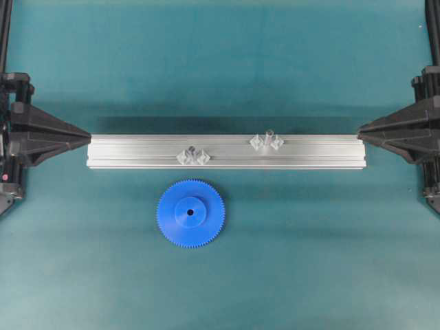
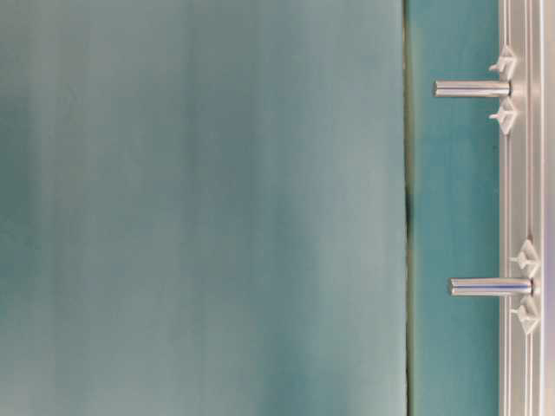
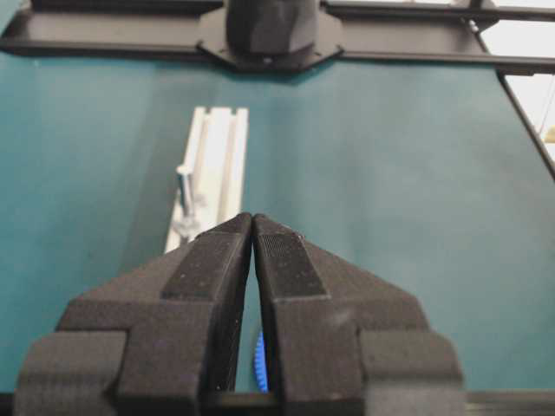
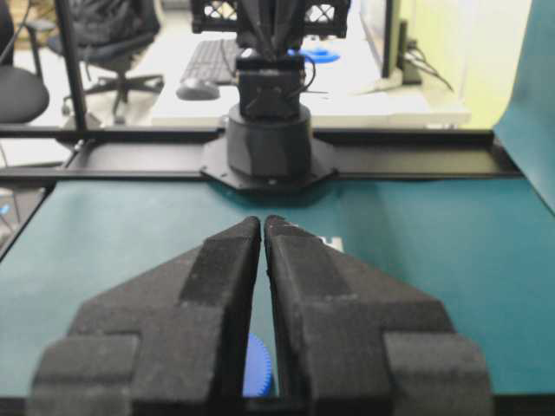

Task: Find the location of the shaft and insert the large gear.
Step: 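Move the left gripper over the large blue gear's hub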

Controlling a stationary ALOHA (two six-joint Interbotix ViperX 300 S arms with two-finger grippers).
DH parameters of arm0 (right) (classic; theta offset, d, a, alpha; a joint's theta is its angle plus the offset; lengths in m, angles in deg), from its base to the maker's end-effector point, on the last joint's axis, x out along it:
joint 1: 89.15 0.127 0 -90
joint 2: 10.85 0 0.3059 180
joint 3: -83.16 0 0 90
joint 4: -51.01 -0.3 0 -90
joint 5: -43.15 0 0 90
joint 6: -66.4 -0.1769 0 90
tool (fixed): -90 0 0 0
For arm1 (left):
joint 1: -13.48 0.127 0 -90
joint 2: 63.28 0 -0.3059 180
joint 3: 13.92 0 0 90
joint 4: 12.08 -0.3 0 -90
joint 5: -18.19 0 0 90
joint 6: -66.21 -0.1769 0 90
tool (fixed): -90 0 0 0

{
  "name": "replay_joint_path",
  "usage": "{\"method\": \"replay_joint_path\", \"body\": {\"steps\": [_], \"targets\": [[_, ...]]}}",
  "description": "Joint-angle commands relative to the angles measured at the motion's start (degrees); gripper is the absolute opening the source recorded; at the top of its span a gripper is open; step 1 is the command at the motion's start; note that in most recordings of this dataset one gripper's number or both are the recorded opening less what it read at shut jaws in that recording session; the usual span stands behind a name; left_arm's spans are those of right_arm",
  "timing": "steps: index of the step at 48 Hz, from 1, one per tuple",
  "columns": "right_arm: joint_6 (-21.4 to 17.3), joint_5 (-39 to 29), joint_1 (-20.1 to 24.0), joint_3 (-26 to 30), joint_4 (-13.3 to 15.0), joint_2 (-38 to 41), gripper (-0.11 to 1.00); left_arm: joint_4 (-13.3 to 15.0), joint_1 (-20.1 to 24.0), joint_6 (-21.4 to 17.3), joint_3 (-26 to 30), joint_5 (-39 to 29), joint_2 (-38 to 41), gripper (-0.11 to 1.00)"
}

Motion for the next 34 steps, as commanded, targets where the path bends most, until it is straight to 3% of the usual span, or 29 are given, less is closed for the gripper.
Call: {"method": "replay_joint_path", "body": {"steps": [1, 5, 7, 15, 34], "targets": [[0.26, -0.09, -0.88, 0.79, -0.26, 0.7, 0.16, -0.53, -0.62, 2.29, 1.85, -0.7, 0.35, 0.11], [-0.44, -2.99, -1.67, 0.97, -1.49, 0.35, 0.23, -0.53, -0.7, 3.78, 2.81, -3.16, 0.79, 0.02], [-0.88, -5.45, -1.93, 1.32, -1.67, 0.18, 0.17, -0.7, -0.79, 4.04, 3.52, -4.39, 1.05, -0.01], [-2.11, -15.12, -2.55, 3.96, -1.67, -0.18, 0.05, -0.79, -1.14, 3.78, 6.42, -8.53, 2.81, -0.01], [-2.11, -29.0, -3.08, 7.12, -1.67, 1.67, 0.04, -0.79, -4.57, 3.87, 13.8, -15.56, 16.88, -0.01]]}}
